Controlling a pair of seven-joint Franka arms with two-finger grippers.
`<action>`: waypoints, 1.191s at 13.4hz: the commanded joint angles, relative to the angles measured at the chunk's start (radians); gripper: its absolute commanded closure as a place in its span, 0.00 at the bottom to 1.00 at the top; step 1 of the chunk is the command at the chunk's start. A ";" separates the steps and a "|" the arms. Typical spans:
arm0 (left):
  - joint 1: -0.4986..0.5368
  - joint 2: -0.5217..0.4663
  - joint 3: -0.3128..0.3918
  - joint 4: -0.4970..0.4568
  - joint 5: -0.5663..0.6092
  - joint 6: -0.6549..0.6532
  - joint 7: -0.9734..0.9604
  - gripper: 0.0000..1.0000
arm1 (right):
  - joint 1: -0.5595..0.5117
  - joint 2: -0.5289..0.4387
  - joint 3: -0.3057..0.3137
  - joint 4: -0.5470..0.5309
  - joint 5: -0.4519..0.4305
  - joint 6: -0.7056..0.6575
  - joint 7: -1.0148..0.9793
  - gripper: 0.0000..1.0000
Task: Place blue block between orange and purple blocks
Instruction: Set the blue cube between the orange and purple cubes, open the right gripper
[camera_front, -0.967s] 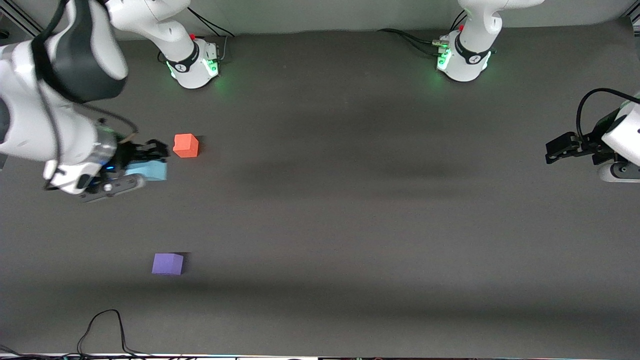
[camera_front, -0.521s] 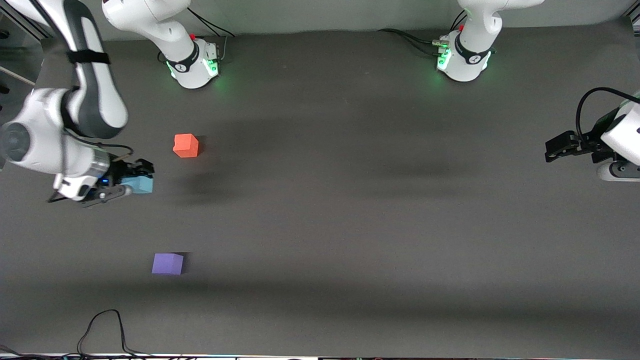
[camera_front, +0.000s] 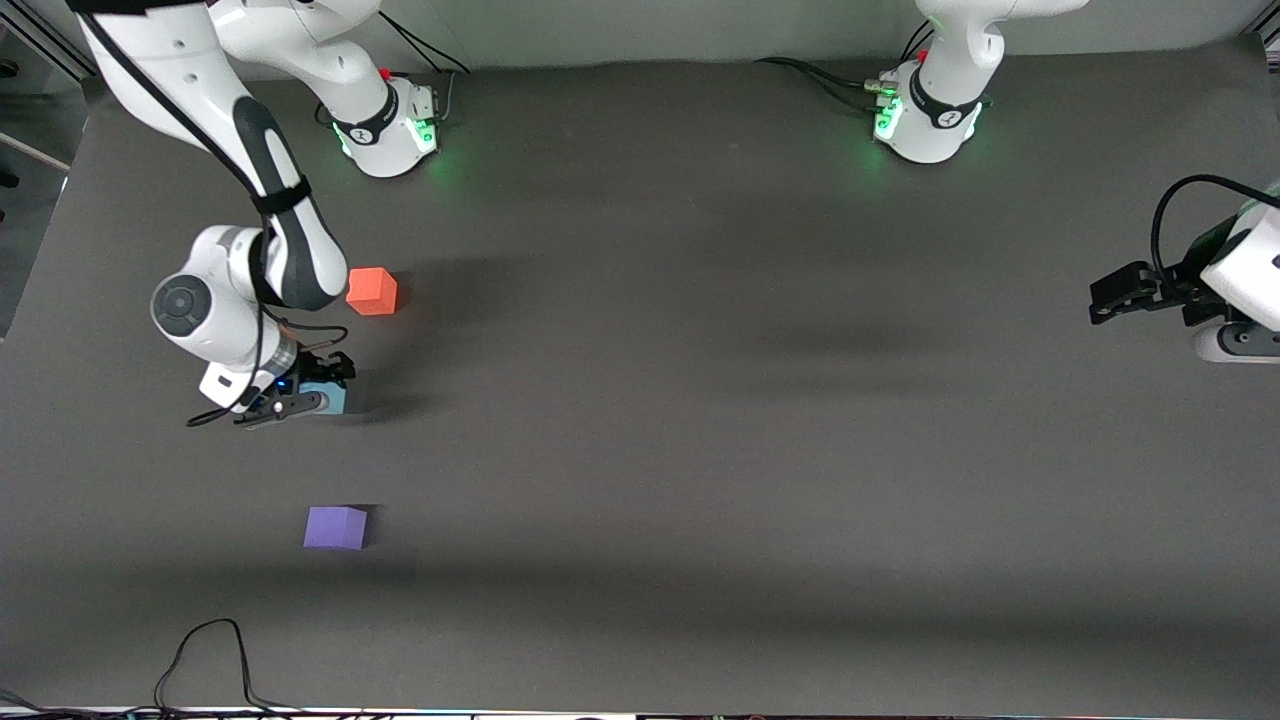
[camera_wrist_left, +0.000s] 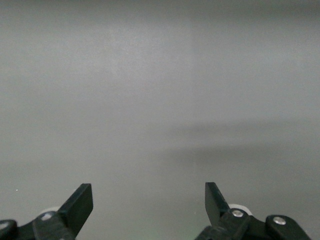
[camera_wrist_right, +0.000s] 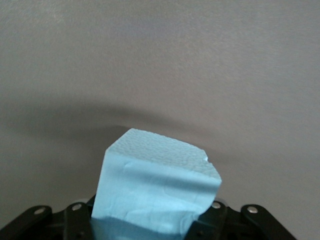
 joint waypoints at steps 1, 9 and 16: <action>-0.013 -0.024 0.008 -0.023 -0.003 -0.005 0.000 0.00 | 0.045 0.052 0.007 0.017 0.072 0.066 0.000 0.86; -0.015 -0.022 0.008 -0.024 -0.003 -0.006 -0.002 0.00 | 0.044 0.061 0.026 0.033 0.119 0.059 0.000 0.00; -0.013 -0.024 0.008 -0.023 -0.003 -0.008 -0.002 0.00 | 0.044 -0.190 -0.019 0.137 0.108 -0.355 -0.067 0.00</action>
